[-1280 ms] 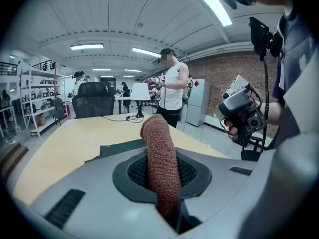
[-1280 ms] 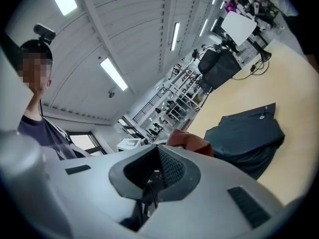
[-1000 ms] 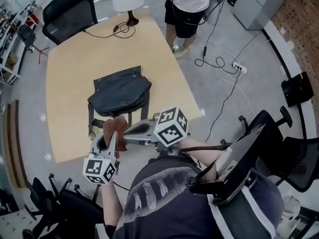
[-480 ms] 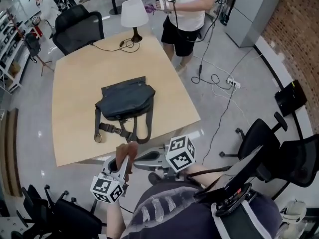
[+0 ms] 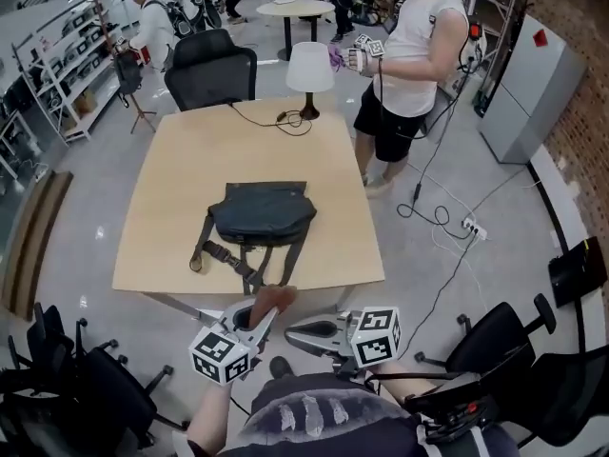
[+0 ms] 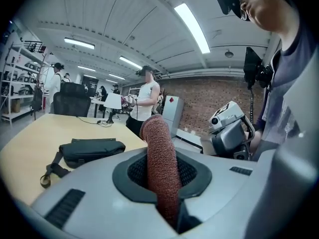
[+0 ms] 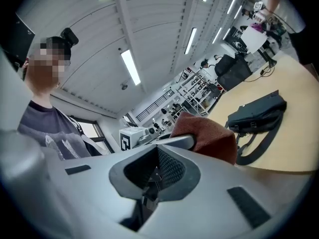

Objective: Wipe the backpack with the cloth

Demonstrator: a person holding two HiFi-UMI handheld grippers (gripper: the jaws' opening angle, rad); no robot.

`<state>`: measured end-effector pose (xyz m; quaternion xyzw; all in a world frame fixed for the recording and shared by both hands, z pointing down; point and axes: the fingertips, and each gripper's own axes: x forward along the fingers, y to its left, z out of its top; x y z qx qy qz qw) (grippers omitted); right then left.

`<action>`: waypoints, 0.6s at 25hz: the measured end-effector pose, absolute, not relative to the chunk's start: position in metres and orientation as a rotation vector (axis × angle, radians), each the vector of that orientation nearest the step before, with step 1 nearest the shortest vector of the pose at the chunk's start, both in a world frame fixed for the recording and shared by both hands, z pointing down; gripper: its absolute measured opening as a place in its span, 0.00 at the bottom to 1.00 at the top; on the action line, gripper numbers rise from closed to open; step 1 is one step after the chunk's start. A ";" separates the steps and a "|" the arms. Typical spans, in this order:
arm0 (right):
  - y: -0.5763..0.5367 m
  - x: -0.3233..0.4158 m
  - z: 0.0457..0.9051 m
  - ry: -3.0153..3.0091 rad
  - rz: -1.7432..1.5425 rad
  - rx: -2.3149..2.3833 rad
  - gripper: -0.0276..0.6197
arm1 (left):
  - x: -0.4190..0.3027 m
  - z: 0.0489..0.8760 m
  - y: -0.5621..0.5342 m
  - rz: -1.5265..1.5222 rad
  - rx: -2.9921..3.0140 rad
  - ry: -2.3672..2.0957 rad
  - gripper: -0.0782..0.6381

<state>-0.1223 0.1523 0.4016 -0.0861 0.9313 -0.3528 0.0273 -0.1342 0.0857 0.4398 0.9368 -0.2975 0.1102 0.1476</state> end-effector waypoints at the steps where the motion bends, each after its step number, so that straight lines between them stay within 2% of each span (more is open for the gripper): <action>1: 0.159 -0.109 0.401 2.861 -1.098 -0.271 0.05 | -0.119 0.439 0.092 0.324 2.701 -0.836 0.19; 9: 0.197 -0.019 0.410 2.708 -1.240 -0.234 0.05 | -0.026 0.441 0.145 0.355 2.702 -0.810 0.19; 15: 0.243 0.006 0.440 2.582 -1.417 -0.157 0.05 | -0.008 0.463 0.200 0.464 2.623 -0.828 0.19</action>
